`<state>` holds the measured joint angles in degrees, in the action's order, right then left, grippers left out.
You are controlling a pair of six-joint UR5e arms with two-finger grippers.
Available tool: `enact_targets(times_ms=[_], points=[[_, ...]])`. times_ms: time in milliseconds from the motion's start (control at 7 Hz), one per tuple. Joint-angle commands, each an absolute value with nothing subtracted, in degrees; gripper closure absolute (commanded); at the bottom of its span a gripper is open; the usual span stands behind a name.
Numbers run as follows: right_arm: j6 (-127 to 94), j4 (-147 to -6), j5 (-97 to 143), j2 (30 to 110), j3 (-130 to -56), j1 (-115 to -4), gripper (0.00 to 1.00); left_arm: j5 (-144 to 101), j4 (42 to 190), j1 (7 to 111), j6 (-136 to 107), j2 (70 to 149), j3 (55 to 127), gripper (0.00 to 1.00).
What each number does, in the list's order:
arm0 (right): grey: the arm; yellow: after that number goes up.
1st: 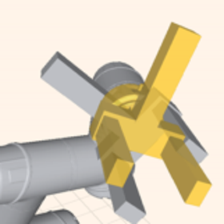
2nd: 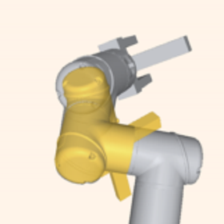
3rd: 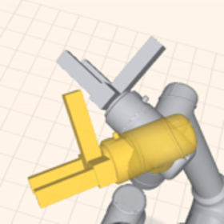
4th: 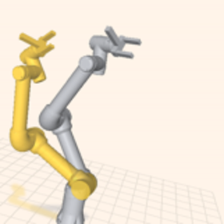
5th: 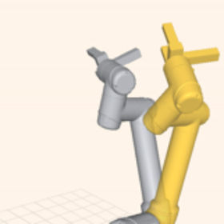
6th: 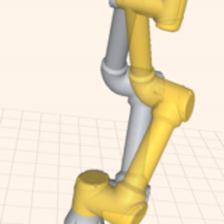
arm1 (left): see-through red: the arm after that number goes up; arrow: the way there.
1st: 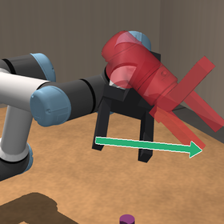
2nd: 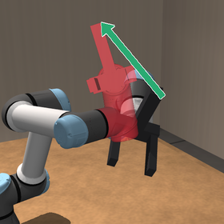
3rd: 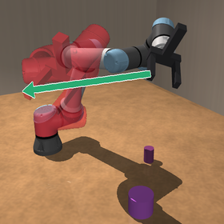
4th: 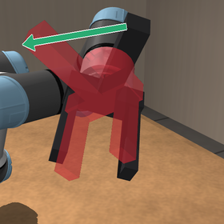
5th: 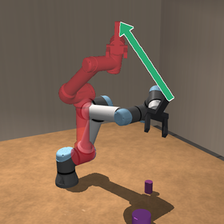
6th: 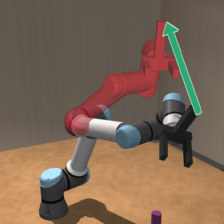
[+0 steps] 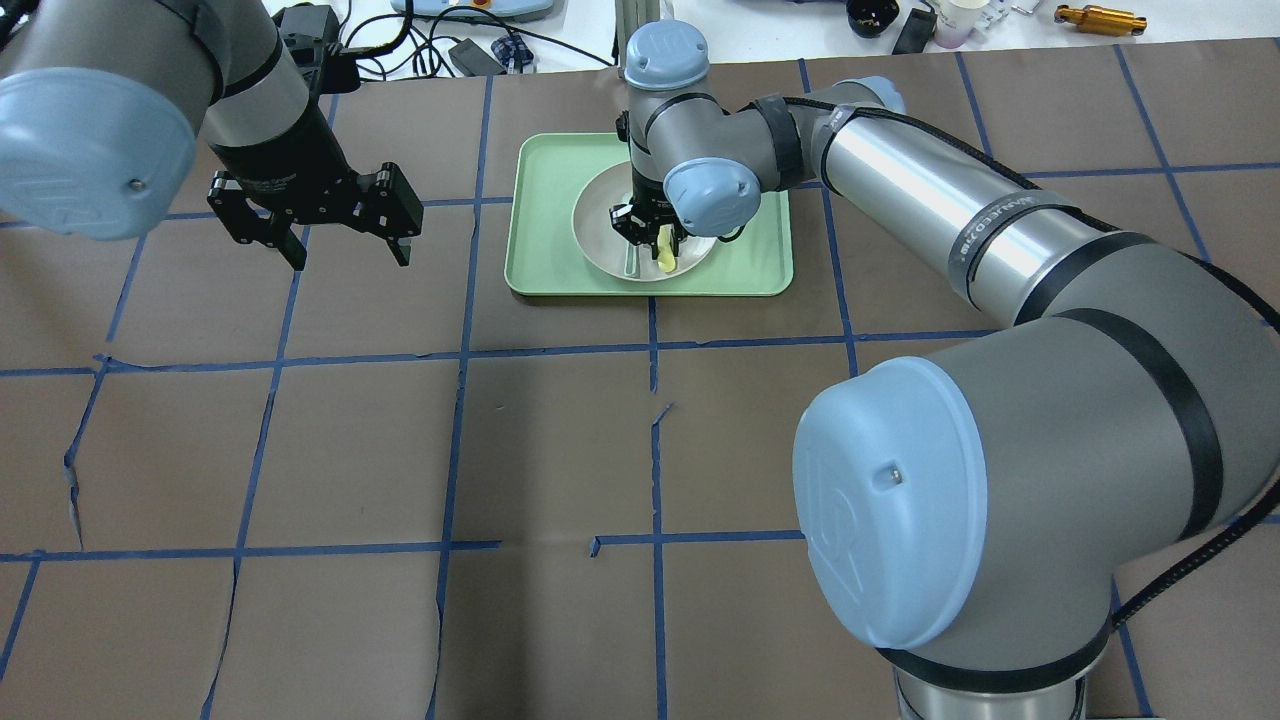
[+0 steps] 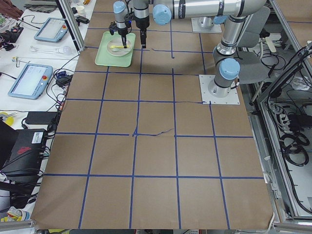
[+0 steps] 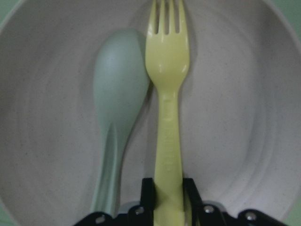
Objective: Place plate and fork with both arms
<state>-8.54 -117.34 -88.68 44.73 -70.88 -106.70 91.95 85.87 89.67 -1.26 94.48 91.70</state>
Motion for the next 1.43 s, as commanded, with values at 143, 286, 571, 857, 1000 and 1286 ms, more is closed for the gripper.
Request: enact_targets(times_ms=[143, 286, 571, 857, 1000, 1286], points=[[-9.57, -116.81, -89.21, 49.2, -72.06, -105.39, 0.9, 91.93, 85.17, 89.56, -1.58, 94.39, 91.76, 0.0], [-11.15, -116.72, -89.47, 49.91, -73.38, -103.21, 0.9, 91.93, 84.82, 89.56, -1.58, 94.39, 91.76, 0.0], [-11.69, -121.16, -88.25, 51.41, -78.72, -98.46, 0.94, 91.41, 81.16, 89.56, -1.06, 94.92, 91.93, 0.0], [-12.04, -121.99, -87.81, 51.33, -79.63, -98.26, 0.94, 91.49, 77.71, 89.21, -0.97, 93.97, 96.47, 0.0], [-12.04, -122.51, -86.67, 51.24, -80.41, -98.26, 0.94, 92.45, 75.96, 89.21, -1.05, 93.78, 97.03, 0.0], [-11.17, -124.35, -86.83, 50.98, -82.17, -98.09, 0.79, 92.64, 76.73, 89.12, -1.32, 93.52, 96.77, 0.0]])
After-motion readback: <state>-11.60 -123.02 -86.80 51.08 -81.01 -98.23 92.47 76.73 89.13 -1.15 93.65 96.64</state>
